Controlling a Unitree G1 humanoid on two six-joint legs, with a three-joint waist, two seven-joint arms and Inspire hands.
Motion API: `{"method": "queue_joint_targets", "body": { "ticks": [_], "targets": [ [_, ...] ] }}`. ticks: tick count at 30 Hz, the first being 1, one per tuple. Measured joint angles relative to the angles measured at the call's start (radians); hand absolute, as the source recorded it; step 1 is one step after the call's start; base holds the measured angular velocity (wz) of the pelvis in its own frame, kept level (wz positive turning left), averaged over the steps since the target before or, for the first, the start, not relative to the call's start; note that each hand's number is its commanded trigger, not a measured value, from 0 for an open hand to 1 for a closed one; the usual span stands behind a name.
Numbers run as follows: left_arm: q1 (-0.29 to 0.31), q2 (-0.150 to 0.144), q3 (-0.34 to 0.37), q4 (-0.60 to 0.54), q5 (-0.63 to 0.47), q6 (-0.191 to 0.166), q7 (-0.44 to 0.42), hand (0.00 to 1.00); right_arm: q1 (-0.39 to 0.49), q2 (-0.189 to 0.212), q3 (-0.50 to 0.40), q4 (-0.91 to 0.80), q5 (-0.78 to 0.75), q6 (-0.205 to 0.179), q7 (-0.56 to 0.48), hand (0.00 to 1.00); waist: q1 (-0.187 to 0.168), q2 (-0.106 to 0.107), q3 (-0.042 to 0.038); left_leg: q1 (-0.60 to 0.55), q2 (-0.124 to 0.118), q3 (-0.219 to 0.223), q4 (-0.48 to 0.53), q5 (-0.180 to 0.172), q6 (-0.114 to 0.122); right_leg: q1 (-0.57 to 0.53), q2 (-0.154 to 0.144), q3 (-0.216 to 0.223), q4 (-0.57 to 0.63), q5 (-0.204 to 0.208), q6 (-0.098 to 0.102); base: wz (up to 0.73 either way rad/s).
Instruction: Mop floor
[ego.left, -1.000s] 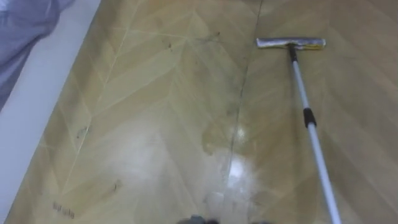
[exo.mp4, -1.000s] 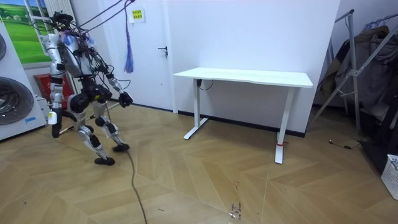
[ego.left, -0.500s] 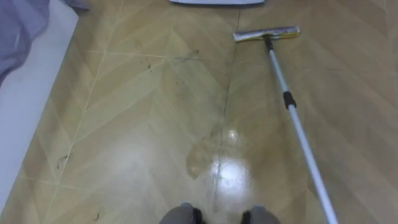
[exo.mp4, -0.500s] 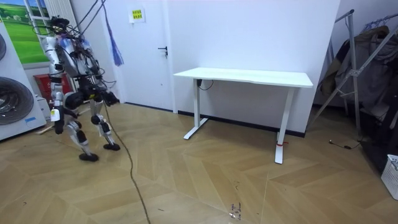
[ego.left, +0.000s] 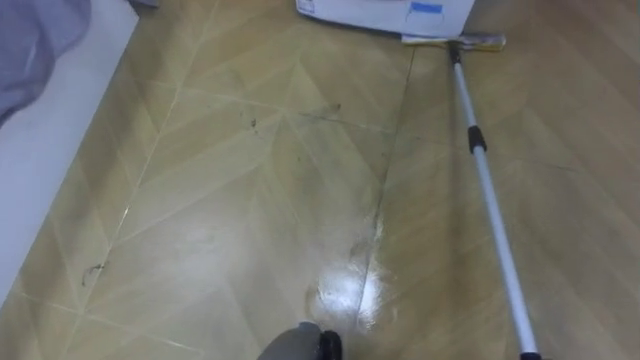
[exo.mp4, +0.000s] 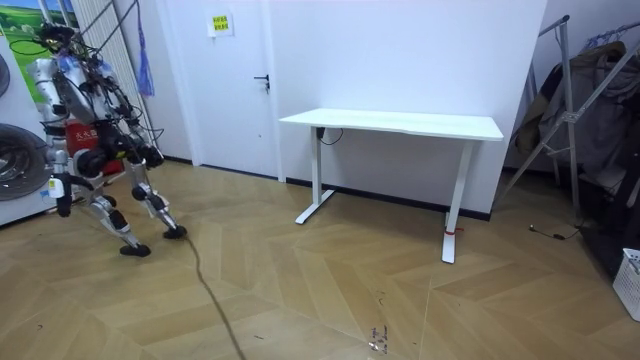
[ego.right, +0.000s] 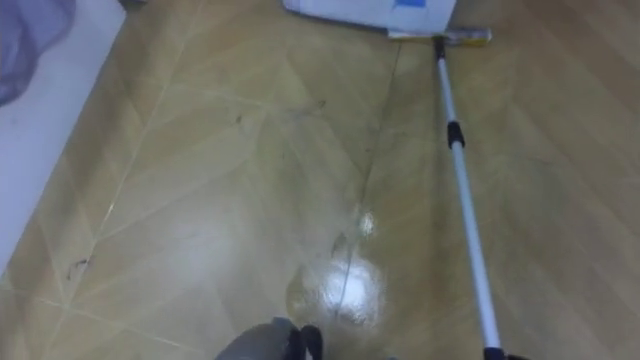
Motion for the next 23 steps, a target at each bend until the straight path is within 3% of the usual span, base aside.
{"method": "queue_joint_targets", "body": {
  "ticks": [1, 2, 3, 4, 5, 7, 11, 15, 19, 23],
  "targets": [
    [0.009, 0.000, 0.001, -0.002, 0.020, 0.010, 0.003, 0.00, 0.038, -0.001, 0.000, 0.002, -0.026, 0.000, -0.009, 1.00, -0.012, 0.009, -0.0063, 0.032, -0.002, -0.003, -0.027, 0.002, 0.001, -0.006, -0.004, -0.016, -0.105, 0.021, -0.011, 0.18],
    [0.013, 0.001, 0.001, -0.002, 0.028, 0.017, 0.007, 0.00, 0.058, 0.000, 0.000, 0.003, -0.032, 0.000, -0.013, 1.00, -0.013, 0.009, -0.0069, 0.050, -0.003, -0.003, -0.040, 0.001, 0.000, -0.006, -0.005, -0.026, -0.175, 0.050, -0.016, 0.14],
    [0.019, -0.005, 0.005, 0.003, 0.052, 0.032, 0.011, 0.00, 0.096, 0.001, -0.001, 0.004, -0.064, 0.000, -0.015, 1.00, -0.020, 0.010, -0.0074, 0.085, 0.000, -0.013, -0.066, -0.001, -0.006, 0.000, -0.001, -0.041, -0.227, 0.119, -0.033, 0.00],
    [0.029, -0.012, 0.015, 0.004, 0.062, 0.046, 0.013, 0.00, 0.140, 0.007, -0.008, 0.003, -0.093, 0.002, -0.015, 1.00, -0.024, 0.014, -0.0192, 0.132, 0.005, -0.021, -0.106, 0.003, -0.015, 0.039, 0.010, -0.059, -0.277, 0.131, -0.041, -0.07],
    [0.031, -0.014, 0.021, 0.005, 0.061, 0.051, 0.013, 0.00, 0.155, 0.012, -0.016, 0.002, -0.109, 0.003, -0.014, 1.00, -0.024, 0.013, -0.0206, 0.154, 0.010, -0.020, -0.123, 0.003, -0.020, 0.061, 0.018, -0.060, -0.297, 0.134, -0.045, -0.18],
    [0.033, -0.014, 0.044, 0.020, 0.059, 0.054, 0.026, 0.00, 0.182, 0.043, -0.022, 0.002, -0.162, 0.004, -0.009, 1.00, -0.044, -0.011, -0.0162, 0.249, 0.018, -0.021, -0.180, 0.005, -0.034, 0.151, 0.029, -0.065, -0.337, 0.130, -0.055, -0.14],
    [0.025, -0.024, 0.070, 0.024, 0.057, 0.051, 0.035, 0.00, 0.210, 0.075, -0.020, 0.003, -0.197, 0.014, 0.012, 1.00, -0.062, -0.040, -0.0120, 0.387, 0.038, -0.023, -0.245, 0.009, -0.046, 0.302, 0.050, -0.071, -0.430, 0.127, -0.065, -0.05],
    [0.030, -0.022, 0.085, 0.029, 0.061, 0.056, 0.058, 0.00, 0.242, 0.103, -0.022, -0.002, -0.229, 0.029, 0.049, 1.00, -0.079, -0.083, -0.0161, 0.541, 0.045, -0.023, -0.364, 0.023, -0.069, 0.430, 0.056, -0.089, -0.510, 0.131, -0.071, 0.03],
    [0.047, -0.014, 0.098, 0.029, 0.061, 0.077, 0.069, 0.00, 0.263, 0.115, -0.032, -0.018, -0.259, 0.061, 0.078, 1.00, -0.099, -0.090, -0.0140, 0.644, 0.059, -0.027, -0.422, 0.026, -0.074, 0.544, 0.077, -0.087, -0.591, 0.146, -0.071, -0.01],
    [0.049, -0.013, 0.098, 0.029, 0.061, 0.093, 0.069, 0.00, 0.272, 0.118, -0.031, -0.027, -0.263, 0.069, 0.094, 1.00, -0.104, -0.084, -0.0172, 0.680, 0.064, -0.023, -0.441, 0.026, -0.074, 0.581, 0.089, -0.083, -0.614, 0.158, -0.071, -0.05]
  ]
}}
